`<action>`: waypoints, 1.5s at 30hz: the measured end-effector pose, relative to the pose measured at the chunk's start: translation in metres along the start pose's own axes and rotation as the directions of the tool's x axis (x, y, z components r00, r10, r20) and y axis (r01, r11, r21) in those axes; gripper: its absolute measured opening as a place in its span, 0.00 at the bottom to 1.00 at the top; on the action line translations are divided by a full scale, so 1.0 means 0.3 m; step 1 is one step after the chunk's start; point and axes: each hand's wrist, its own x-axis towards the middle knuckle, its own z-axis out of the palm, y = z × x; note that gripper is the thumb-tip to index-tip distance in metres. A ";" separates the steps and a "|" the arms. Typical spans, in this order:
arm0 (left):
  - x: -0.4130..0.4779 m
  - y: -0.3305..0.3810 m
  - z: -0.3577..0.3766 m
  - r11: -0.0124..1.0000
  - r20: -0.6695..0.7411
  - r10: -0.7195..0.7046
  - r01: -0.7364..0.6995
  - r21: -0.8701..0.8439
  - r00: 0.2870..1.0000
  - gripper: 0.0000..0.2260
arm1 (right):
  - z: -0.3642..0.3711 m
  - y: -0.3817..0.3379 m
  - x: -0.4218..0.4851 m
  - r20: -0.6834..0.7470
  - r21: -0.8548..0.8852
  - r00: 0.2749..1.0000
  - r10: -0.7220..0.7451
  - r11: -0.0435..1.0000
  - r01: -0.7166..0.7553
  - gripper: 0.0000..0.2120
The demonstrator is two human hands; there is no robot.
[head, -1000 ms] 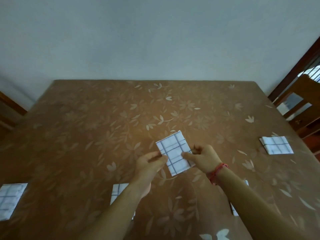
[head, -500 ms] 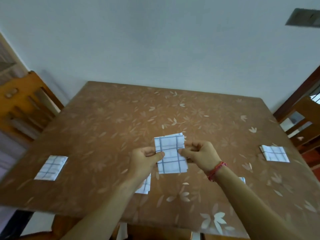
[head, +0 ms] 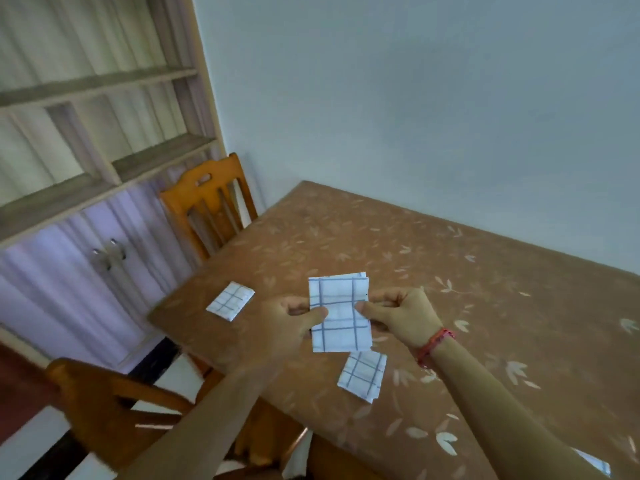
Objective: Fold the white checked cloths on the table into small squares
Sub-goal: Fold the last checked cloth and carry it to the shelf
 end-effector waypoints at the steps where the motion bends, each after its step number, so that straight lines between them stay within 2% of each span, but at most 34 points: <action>1: -0.015 -0.001 -0.044 1.000 -0.051 -0.007 0.006 -0.012 0.999 0.04 | 0.045 -0.016 0.006 0.037 -0.004 0.999 -0.013 1.000 0.013 0.02; 9: -0.215 -0.053 -0.374 0.993 -0.352 -0.082 0.045 -0.113 0.933 0.05 | 0.414 -0.101 0.023 0.354 0.030 0.932 -0.073 0.997 0.067 0.01; 14: -0.407 -0.089 -0.550 0.991 -0.508 -0.106 0.049 -0.124 0.855 0.05 | 0.676 -0.125 -0.043 0.519 0.043 0.854 -0.043 0.999 0.024 0.09; 20: -0.573 -0.124 -0.730 0.985 -0.651 -0.143 0.046 -0.164 0.745 0.02 | 0.922 -0.164 -0.125 0.675 0.044 0.737 -0.021 0.999 -0.011 0.06; 24: -0.627 -0.172 -0.818 0.966 -0.659 -0.192 0.022 -0.257 0.727 0.05 | 1.049 -0.189 -0.171 0.695 0.045 0.719 -0.027 0.999 -0.007 0.04; 34: -0.680 -0.237 -1.152 0.929 -0.602 -0.203 -0.043 -0.369 0.772 0.06 | 1.402 -0.282 -0.244 0.640 0.069 0.768 -0.022 0.997 -0.029 0.07; 38: -0.695 -0.255 -1.314 0.921 -0.611 -0.208 -0.058 -0.386 0.764 0.05 | 1.557 -0.326 -0.278 0.612 0.112 0.789 -0.048 0.993 -0.026 0.04; 45: -0.642 -0.300 -1.487 0.898 -0.641 -0.233 -0.091 -0.431 0.732 0.04 | 1.759 -0.360 -0.226 0.592 0.097 0.803 -0.072 0.995 0.019 0.09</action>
